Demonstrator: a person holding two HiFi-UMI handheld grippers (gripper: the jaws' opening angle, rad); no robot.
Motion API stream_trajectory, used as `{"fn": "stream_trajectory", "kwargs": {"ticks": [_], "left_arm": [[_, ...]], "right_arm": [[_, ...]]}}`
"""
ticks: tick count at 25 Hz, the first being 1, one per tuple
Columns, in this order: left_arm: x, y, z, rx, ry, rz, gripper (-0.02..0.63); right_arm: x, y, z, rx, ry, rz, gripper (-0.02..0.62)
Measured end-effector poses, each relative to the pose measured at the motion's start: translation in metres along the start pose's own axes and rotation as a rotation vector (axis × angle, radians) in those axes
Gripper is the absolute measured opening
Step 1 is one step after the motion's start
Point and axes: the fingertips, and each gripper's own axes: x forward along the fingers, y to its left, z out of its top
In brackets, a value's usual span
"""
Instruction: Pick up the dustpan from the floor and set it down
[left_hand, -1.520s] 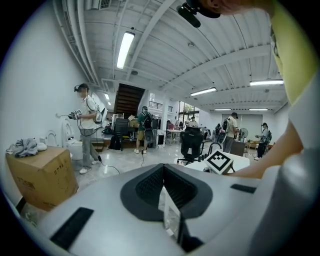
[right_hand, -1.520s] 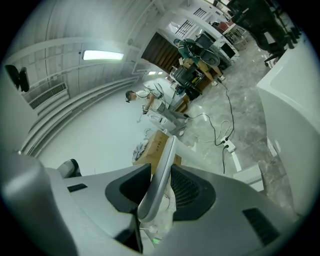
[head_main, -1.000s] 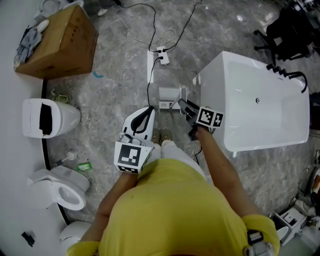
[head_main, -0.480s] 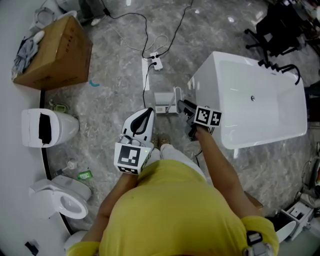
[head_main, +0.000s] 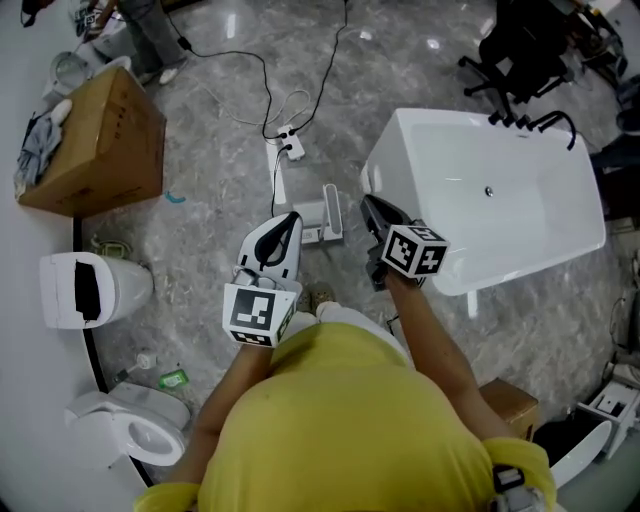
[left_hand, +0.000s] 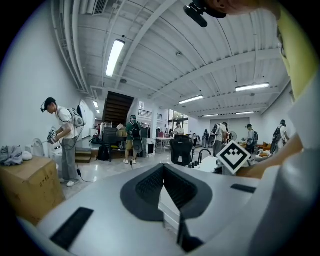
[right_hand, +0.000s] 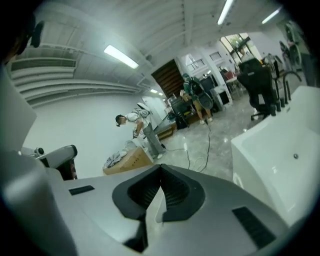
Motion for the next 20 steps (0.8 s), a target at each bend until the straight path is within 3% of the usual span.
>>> {"fn": "stream_trajectory", "kwargs": {"ticks": [11, 15, 20], "left_arm": [[0.009, 0.007, 0.085, 0.156, -0.146, 0.099, -0.002], [0.002, 0.013, 0.104, 0.129, -0.16, 0.141, -0.002], [-0.001, 0.015, 0.112, 0.139, -0.156, 0.157, -0.002]], "right_arm": [[-0.072, 0.086, 0.139, -0.574, -0.339, -0.12, 0.011], [-0.088, 0.109, 0.157, -0.615, -0.422, -0.114, 0.011], [-0.092, 0.114, 0.159, -0.624, -0.439, -0.109, 0.011]]}}
